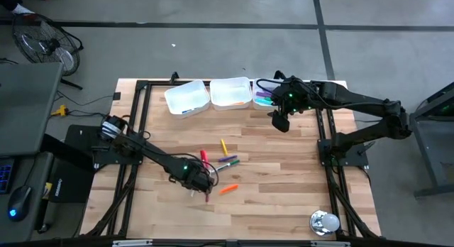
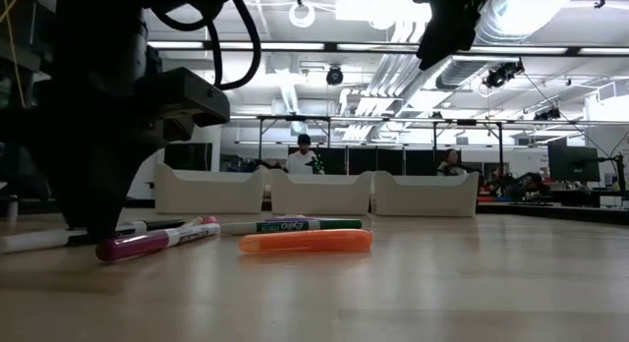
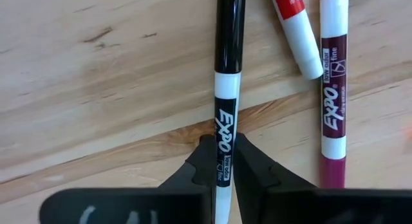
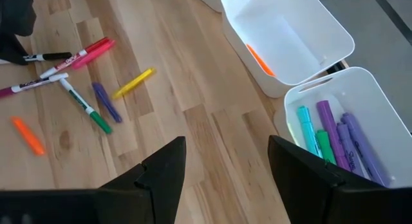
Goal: Pick & Place Markers
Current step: Put the black marker pen into the left white bin
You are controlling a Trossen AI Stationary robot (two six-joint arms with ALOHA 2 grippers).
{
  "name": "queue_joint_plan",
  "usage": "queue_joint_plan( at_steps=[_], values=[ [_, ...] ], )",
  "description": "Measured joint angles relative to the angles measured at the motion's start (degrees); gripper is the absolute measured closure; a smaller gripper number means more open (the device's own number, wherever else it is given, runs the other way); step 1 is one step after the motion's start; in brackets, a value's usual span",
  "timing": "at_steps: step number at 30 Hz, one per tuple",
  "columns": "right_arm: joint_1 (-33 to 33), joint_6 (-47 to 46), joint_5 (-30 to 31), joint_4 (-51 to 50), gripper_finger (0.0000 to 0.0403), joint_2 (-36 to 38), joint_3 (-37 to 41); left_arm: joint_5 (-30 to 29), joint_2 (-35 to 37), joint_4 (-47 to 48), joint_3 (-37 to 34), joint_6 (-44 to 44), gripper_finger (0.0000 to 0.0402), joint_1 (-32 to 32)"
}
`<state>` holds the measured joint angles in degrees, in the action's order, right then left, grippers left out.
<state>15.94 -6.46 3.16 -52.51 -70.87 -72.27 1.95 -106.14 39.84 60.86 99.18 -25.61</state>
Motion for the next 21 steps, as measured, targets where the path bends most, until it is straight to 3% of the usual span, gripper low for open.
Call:
queue_joint_plan(
  at_steps=[21],
  values=[
    [0.0,1.6,1.0,0.0,0.0194,0.0,0.0,-5.1,12.5,7.6,-0.4,-13.2,0.0383,8.7]
  ],
)
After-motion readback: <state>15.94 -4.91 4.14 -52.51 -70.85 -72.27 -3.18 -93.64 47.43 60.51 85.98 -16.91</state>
